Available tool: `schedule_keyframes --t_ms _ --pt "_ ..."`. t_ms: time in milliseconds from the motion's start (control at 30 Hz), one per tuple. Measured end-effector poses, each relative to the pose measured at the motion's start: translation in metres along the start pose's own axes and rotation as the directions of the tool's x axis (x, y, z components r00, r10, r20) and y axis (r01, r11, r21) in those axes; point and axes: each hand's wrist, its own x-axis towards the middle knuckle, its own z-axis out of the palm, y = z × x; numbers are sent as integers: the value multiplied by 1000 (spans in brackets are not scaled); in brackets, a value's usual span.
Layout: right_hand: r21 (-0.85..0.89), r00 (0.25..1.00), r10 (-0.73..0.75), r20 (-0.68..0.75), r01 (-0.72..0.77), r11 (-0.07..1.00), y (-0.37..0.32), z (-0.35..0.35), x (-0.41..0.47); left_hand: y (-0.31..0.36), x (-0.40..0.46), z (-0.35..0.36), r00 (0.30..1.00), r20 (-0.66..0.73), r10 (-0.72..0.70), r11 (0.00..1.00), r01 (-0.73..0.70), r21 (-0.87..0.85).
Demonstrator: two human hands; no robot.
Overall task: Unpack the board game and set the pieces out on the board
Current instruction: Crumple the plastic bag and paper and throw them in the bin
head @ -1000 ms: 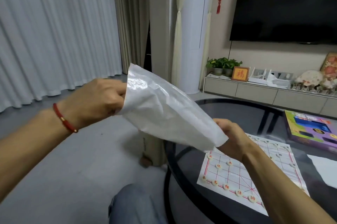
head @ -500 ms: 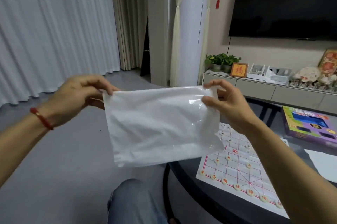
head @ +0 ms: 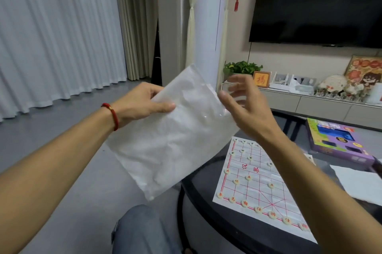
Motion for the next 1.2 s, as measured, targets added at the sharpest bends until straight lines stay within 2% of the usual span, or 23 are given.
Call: schedule_keyframes --t_ms 67,133,233,333,467,500,567,633,667,733,833,933,1067,1200 --pt "42 992 43 -117 -38 998 4 -6 -11 3 0 -5 999 -30 -28 999 27 -30" --pt "35 994 82 -69 -80 996 7 -4 -19 6 1 -7 998 -52 -38 999 36 -40" --pt "-12 998 53 -33 -53 999 16 7 -20 9 1 -11 996 -65 -55 997 52 -52" --pt "227 984 168 -64 -150 962 22 8 -17 6 -1 -16 994 -35 -104 985 98 -144" --pt "534 938 330 -107 -225 815 23 9 -14 2 -2 -13 984 52 -173 924 180 -337" --pt "609 926 369 -74 -252 753 23 10 -13 1 -2 -11 981 72 -178 905 192 -381" --pt "722 911 386 146 -365 587 25 14 -13 -1 0 -10 980 84 -182 865 200 -461" --pt "727 852 328 408 -520 448 22 20 -21 -5 1 -9 978 85 -192 818 208 -536" --pt "702 815 296 499 -580 413 20 25 -27 -8 2 -8 976 92 -198 795 215 -567" --pt "631 762 276 587 -643 433 15 38 -40 -16 4 -6 966 101 -237 761 249 -599" --pt "542 793 393 466 -607 581 11 53 -49 -33 2 -3 942 132 -310 725 324 -608" --pt "539 814 434 387 -582 609 13 55 -50 -53 -10 -4 936 222 -273 713 352 -606" --pt "509 832 370 414 -549 663 19 51 -51 -76 -27 -3 929 324 -180 774 336 -536" --pt "547 841 270 469 -517 659 30 44 -55 -86 -33 1 939 317 -130 721 309 -620"
